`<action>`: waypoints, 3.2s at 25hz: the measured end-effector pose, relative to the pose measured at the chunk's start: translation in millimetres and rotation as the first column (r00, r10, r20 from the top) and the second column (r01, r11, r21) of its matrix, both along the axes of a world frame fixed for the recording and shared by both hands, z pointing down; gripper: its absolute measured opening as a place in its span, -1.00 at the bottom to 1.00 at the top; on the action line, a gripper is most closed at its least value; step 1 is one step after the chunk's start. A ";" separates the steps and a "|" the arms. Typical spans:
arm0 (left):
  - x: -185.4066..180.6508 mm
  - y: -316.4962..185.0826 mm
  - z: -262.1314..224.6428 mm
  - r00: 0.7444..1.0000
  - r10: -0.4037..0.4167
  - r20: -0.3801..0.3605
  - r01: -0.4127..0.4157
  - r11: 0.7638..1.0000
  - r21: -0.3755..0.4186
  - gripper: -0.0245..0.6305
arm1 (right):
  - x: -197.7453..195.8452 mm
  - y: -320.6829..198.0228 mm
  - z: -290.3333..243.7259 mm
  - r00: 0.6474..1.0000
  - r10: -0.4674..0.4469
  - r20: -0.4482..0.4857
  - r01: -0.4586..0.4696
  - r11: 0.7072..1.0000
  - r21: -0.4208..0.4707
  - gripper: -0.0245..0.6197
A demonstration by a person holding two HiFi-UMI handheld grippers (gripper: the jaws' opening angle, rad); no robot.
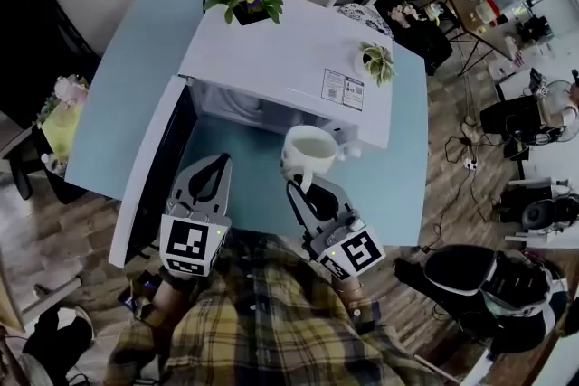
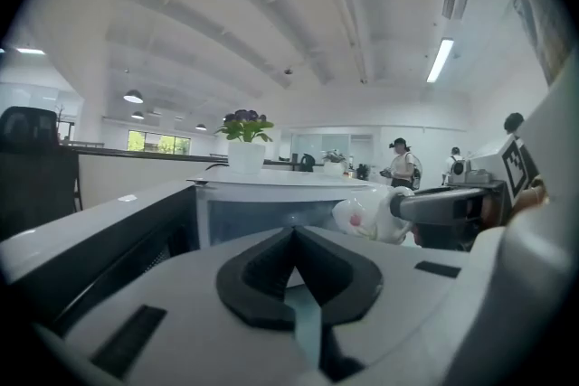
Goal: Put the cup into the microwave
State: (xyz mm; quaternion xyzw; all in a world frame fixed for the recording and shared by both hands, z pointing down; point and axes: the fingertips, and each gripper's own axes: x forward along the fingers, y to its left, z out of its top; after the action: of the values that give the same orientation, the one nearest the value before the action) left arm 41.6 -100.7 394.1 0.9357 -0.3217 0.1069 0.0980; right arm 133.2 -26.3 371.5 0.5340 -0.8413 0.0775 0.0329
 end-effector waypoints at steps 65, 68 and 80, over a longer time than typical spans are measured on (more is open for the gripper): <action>-34.3 18.2 45.7 0.972 -0.220 0.076 0.225 0.972 -0.062 -0.95 | -33.1 -72.8 54.0 0.967 -0.255 0.013 0.255 0.967 0.021 -0.77; -27.9 16.9 50.4 0.975 -0.208 0.079 0.213 0.976 -0.054 -0.95 | -31.6 -81.5 58.0 0.970 -0.242 0.001 0.242 0.970 0.033 -0.77; -7.6 25.3 69.7 0.984 -0.156 0.087 0.161 0.985 -0.060 -0.95 | -23.9 -100.1 78.4 0.982 -0.186 -0.017 0.187 0.981 0.050 -0.77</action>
State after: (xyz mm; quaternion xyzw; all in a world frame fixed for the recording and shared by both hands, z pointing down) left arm 34.0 -75.4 463.8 0.8981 -0.3951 0.1480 0.1241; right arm 109.3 -126.3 449.9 0.4540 -0.8891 0.0494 0.0315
